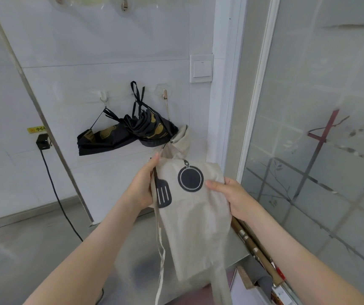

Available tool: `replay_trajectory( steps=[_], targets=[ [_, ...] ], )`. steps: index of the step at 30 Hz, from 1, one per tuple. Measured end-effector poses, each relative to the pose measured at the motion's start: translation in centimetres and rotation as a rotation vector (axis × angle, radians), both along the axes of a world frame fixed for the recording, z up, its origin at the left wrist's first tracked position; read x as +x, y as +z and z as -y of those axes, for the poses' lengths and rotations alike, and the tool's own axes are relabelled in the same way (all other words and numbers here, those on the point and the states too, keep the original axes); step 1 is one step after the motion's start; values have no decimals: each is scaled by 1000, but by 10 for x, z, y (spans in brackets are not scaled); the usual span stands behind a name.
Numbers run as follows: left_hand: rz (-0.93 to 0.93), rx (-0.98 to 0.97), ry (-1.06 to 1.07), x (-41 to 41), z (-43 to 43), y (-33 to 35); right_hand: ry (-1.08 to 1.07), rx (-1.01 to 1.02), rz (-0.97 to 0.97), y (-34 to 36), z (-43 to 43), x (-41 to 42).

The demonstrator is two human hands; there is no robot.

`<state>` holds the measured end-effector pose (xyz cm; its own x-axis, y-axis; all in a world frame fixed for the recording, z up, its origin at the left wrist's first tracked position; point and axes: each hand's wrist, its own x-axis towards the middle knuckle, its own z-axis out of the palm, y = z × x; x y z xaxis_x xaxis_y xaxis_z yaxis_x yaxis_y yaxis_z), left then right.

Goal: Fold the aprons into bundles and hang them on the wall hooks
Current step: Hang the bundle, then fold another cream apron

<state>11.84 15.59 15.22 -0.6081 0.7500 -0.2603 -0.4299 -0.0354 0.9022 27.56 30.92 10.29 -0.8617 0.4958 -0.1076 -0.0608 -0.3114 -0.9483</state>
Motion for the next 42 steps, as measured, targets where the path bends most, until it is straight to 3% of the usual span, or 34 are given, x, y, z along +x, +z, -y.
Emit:
replay_trajectory(
  steps=[3, 5, 9, 15, 19, 26, 33, 37, 42],
  targets=[
    [24, 85, -117, 4, 8, -11, -114, -78, -117, 5, 2, -10],
    [29, 35, -167, 9, 9, -19, -151, -82, -149, 5, 2, -16],
    [-36, -49, -88, 8, 6, -26, -75, -101, -127, -1, 2, -16],
    [-85, -7, 11, 5, 3, -20, 194, -186, 43, -13, -1, -4],
    [-133, -7, -14, 5, 5, -24, 159, -180, 141, -20, 0, 0],
    [-166, -88, 25, 7, 8, -34, -122, -70, 43, -16, 2, -3],
    [-94, -39, 88, 5, 13, -40, 112, 64, -35, -29, 15, -6],
    [-171, -9, -8, 6, 25, -42, 13, 118, -114, -27, 19, -9],
    [-346, -127, 277, -7, 30, -65, -90, 125, -124, -22, 19, -19]
  ],
)
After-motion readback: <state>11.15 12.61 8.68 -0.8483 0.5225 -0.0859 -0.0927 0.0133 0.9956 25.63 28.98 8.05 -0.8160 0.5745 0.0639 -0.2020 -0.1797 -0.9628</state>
